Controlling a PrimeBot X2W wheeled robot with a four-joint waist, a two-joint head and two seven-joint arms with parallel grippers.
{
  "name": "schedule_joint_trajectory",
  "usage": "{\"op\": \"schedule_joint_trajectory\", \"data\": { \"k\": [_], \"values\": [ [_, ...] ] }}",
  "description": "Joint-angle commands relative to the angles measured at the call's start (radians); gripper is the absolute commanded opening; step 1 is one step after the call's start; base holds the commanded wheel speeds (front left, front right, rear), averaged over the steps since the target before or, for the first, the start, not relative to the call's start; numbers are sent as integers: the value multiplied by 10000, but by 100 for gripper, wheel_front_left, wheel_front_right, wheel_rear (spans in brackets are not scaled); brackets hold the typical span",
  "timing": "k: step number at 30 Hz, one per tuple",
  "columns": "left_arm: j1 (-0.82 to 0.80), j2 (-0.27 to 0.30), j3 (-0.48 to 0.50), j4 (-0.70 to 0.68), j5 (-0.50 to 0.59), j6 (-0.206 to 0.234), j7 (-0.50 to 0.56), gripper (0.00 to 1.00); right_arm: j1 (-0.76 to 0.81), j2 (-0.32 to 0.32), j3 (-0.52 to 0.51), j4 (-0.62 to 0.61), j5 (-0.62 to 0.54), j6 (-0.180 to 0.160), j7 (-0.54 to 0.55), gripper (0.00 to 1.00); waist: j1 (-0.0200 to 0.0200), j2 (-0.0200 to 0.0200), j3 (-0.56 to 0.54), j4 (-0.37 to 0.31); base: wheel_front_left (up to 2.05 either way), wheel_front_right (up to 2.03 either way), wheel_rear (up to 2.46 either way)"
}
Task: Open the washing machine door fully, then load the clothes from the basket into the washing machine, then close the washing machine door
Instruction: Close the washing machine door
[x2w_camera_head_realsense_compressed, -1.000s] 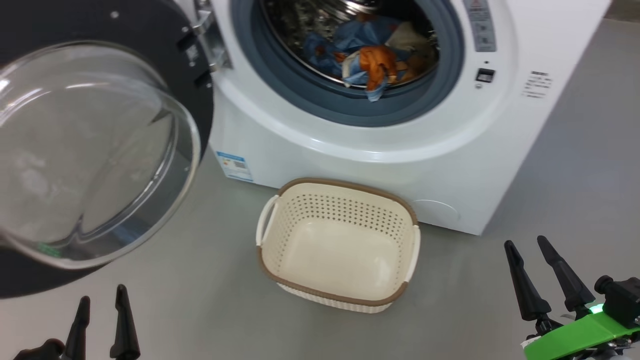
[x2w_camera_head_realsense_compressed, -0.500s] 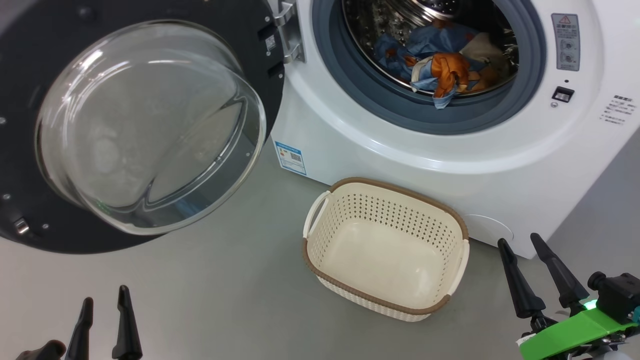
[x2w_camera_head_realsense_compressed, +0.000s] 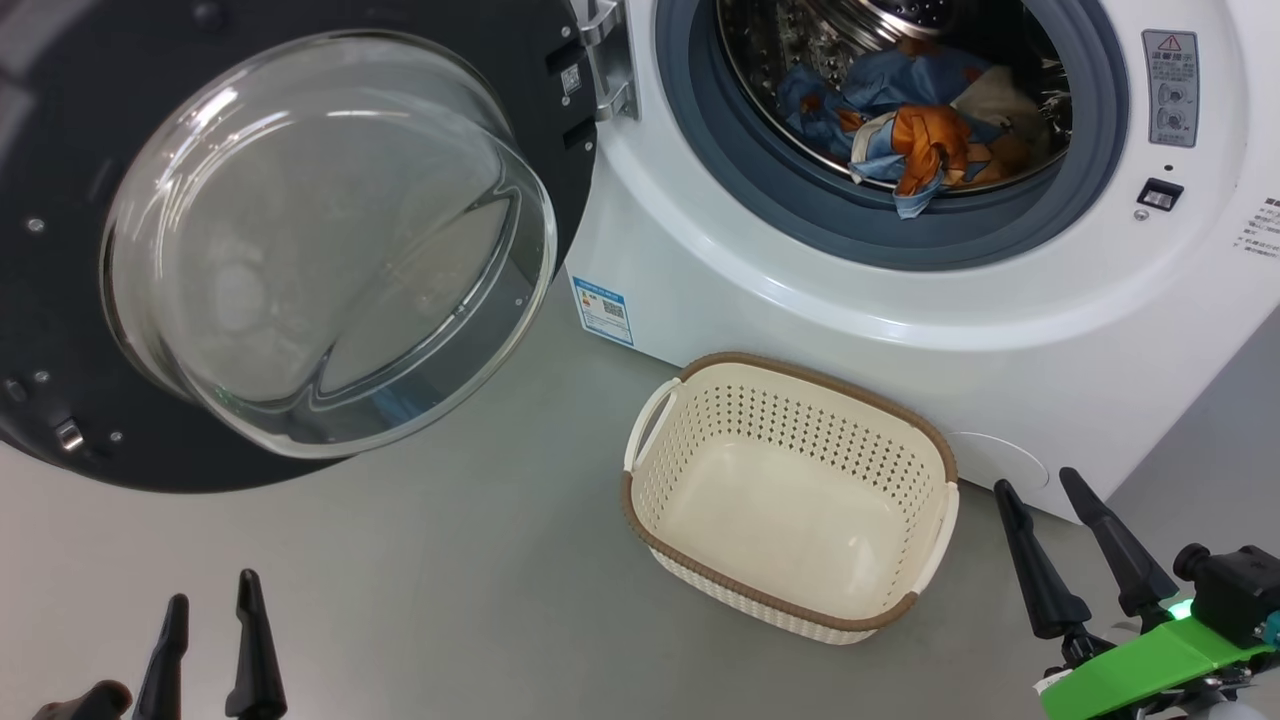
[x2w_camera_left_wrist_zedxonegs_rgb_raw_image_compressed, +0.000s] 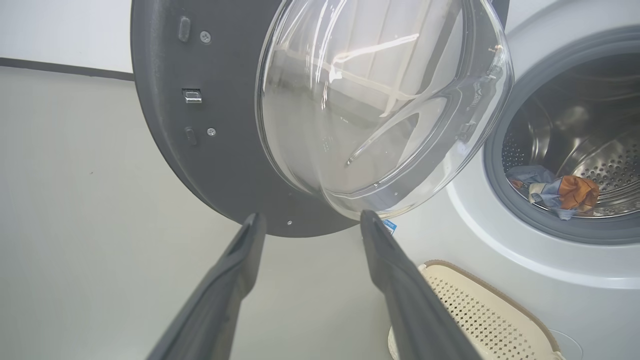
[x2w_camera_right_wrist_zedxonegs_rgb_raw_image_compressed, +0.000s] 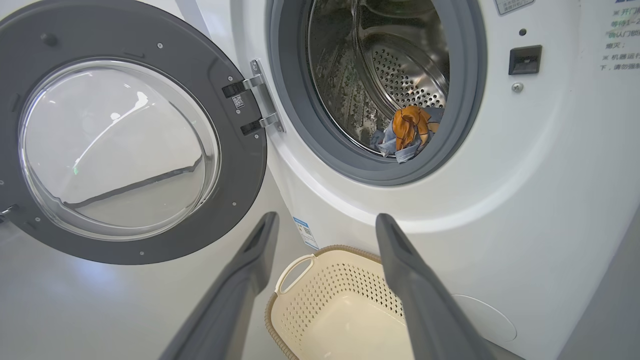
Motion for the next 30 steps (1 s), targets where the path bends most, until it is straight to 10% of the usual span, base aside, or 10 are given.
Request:
{"op": "schedule_joint_trajectory", "data": {
  "k": [1, 3, 6, 7, 13, 21, 30],
  "values": [
    [-154, 120, 302, -294, -160, 41, -65, 100, -337, -172, 258, -196, 14, 16, -48, 100, 0, 0, 7, 0, 0, 0, 0],
    [-192, 120, 322, -343, -308, 34, -65, 88, -310, -141, 241, -186, 27, 16, -48, 100, 0, 0, 6, -5, 0, 0, 0],
    [-377, 120, 516, -515, -611, -11, -65, 9, -241, -63, 211, -196, 19, 16, -48, 100, 0, 0, 15, -52, 0, 0, 0],
    [-479, 120, 640, -623, -685, -32, -65, 0, -220, -38, 211, -197, 13, 16, -48, 100, 0, 0, 19, -79, 0, 0, 0],
    [-1512, 421, 1543, -1529, -1547, -111, -65, 0, -196, 44, 201, -213, -2, 16, -48, 100, 0, 0, 88, -279, 0, 0, 0],
    [-3434, 3259, 1962, -1294, -3340, -116, -65, 0, -361, 24, 262, -220, -19, 16, -48, 100, 0, 0, 327, -761, 0, 0, 0],
    [-6258, 5629, 2542, 2375, -6936, -118, 532, 0, -461, -8, 403, -212, -36, 16, -48, 100, 0, 0, 465, -1329, 0, 0, 0]
  ]
}}
